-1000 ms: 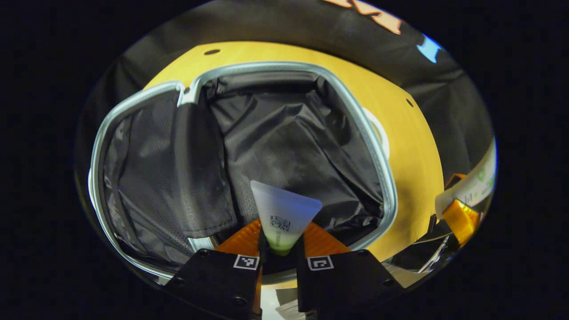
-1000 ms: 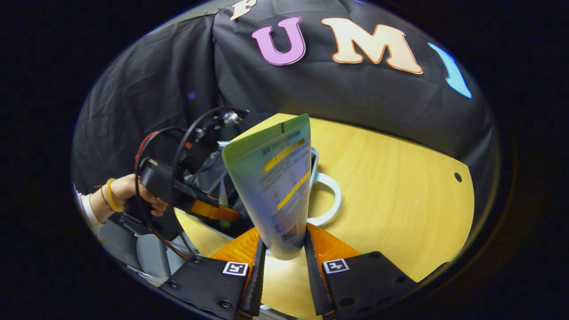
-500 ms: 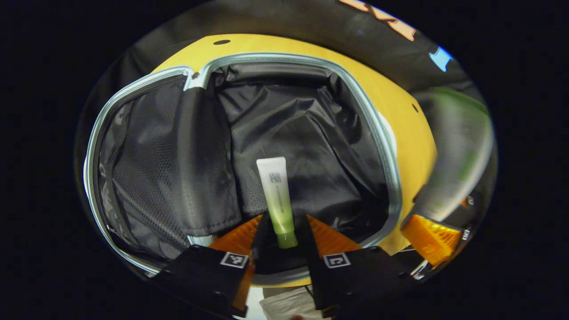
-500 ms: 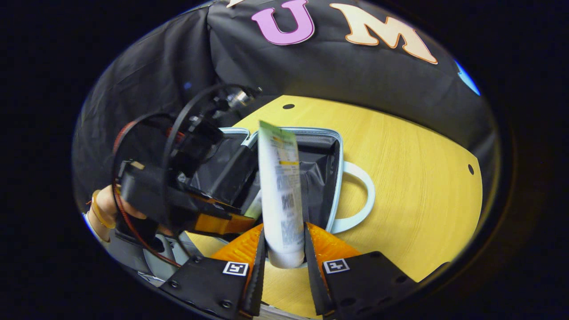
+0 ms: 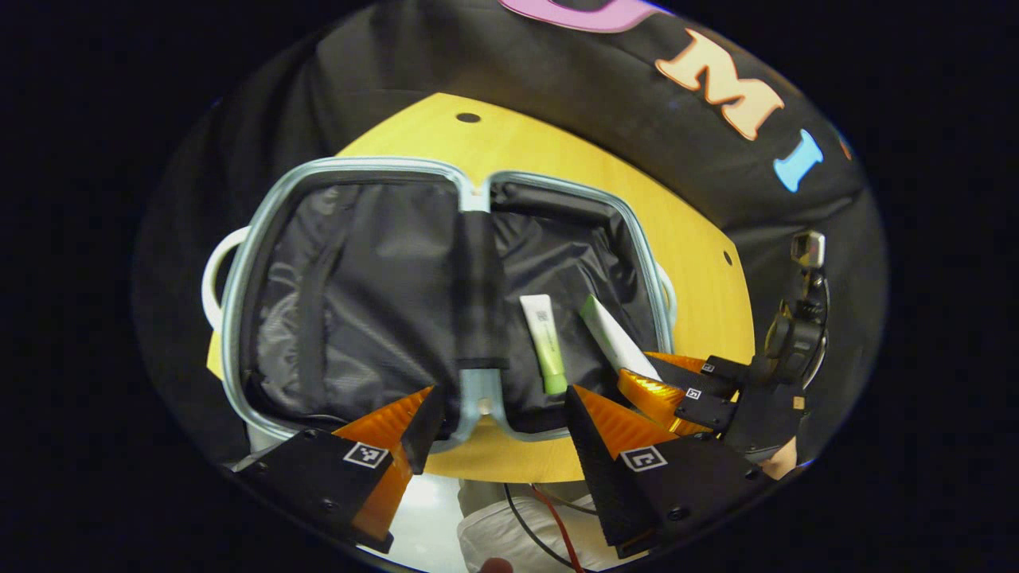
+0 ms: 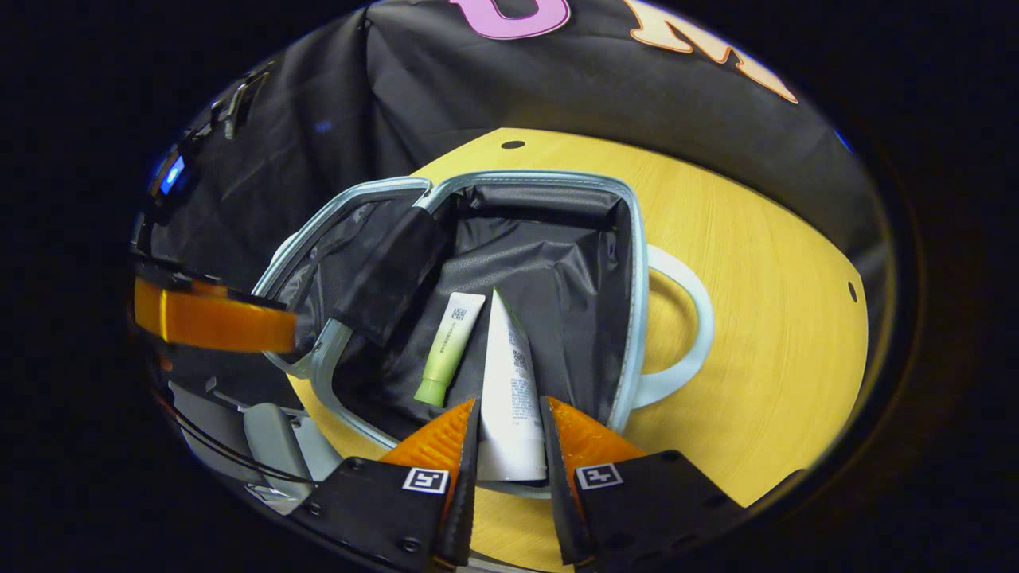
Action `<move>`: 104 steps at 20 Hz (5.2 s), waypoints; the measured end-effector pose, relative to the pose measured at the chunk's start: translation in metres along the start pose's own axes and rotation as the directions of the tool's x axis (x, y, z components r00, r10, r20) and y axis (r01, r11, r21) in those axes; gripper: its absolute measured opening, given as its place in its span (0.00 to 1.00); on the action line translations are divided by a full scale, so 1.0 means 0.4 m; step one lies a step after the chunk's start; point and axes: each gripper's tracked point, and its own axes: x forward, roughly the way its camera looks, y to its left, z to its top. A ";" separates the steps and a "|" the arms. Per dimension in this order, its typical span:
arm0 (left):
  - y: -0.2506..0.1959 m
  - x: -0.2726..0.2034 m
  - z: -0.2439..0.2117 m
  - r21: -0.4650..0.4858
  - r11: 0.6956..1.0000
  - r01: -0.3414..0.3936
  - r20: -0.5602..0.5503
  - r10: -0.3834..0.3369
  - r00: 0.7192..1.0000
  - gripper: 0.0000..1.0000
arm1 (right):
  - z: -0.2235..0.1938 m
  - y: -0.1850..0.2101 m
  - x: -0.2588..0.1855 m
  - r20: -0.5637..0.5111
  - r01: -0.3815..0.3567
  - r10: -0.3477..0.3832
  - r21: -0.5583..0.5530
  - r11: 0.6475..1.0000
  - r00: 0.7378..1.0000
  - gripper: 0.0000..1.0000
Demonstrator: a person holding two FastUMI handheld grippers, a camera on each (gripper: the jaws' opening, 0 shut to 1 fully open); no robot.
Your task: First open the suitcase, pack the skin care products into it, and then close the suitcase.
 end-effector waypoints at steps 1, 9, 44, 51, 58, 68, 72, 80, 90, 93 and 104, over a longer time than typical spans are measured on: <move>0.029 -0.025 0.012 -0.025 1.000 0.001 0.018 -0.001 1.000 0.90 | 0.005 -0.001 0.007 0.010 0.004 -0.004 0.003 1.000 1.000 0.44; 0.386 -0.110 0.082 -0.211 0.964 -0.160 0.109 0.185 0.977 0.90 | 0.045 0.034 0.006 0.089 -0.021 0.022 -0.010 1.000 0.996 0.62; 0.548 -0.092 0.263 -0.398 0.906 -0.145 0.186 0.234 0.954 0.05 | 0.059 -0.349 -0.444 0.463 0.125 -0.339 0.432 0.893 0.819 0.95; 0.376 -0.232 0.322 -0.261 0.958 -0.114 0.293 0.191 0.937 0.05 | 0.034 -0.358 -0.460 0.470 0.095 -0.291 0.398 0.913 0.833 0.99; 0.112 -0.312 0.380 -0.090 0.992 -0.087 0.362 0.114 0.925 0.05 | 0.006 -0.410 -0.495 0.486 0.074 -0.280 0.400 0.914 0.828 0.98; -0.416 -0.193 0.346 0.171 0.972 0.162 0.276 -0.205 0.939 0.05 | -0.032 -0.543 -0.590 0.517 0.097 -0.324 0.418 0.903 0.792 0.99; -0.555 -0.060 0.272 0.223 0.948 0.227 0.155 -0.264 0.952 0.05 | -0.070 -0.596 -0.630 0.520 0.118 -0.357 0.436 0.892 0.776 0.94; -0.643 0.220 0.123 0.315 0.943 0.112 -0.038 -0.105 0.994 0.06 | -0.145 -0.706 -0.705 0.506 0.163 -0.454 0.518 0.840 0.733 0.99; -0.596 0.313 0.060 0.417 0.906 -0.072 -0.102 0.126 0.987 0.08 | -0.155 -0.765 -0.757 0.521 0.173 -0.484 0.534 0.827 0.703 0.99; -0.622 0.305 0.030 0.404 0.913 -0.046 -0.122 0.104 0.987 0.26 | -0.150 -0.775 -0.766 0.528 0.179 -0.481 0.523 0.833 0.700 0.99; -0.691 0.268 -0.106 0.457 0.889 -0.020 -0.143 0.096 0.985 0.91 | -0.162 -0.813 -0.782 0.542 0.162 -0.475 0.525 0.836 0.694 0.99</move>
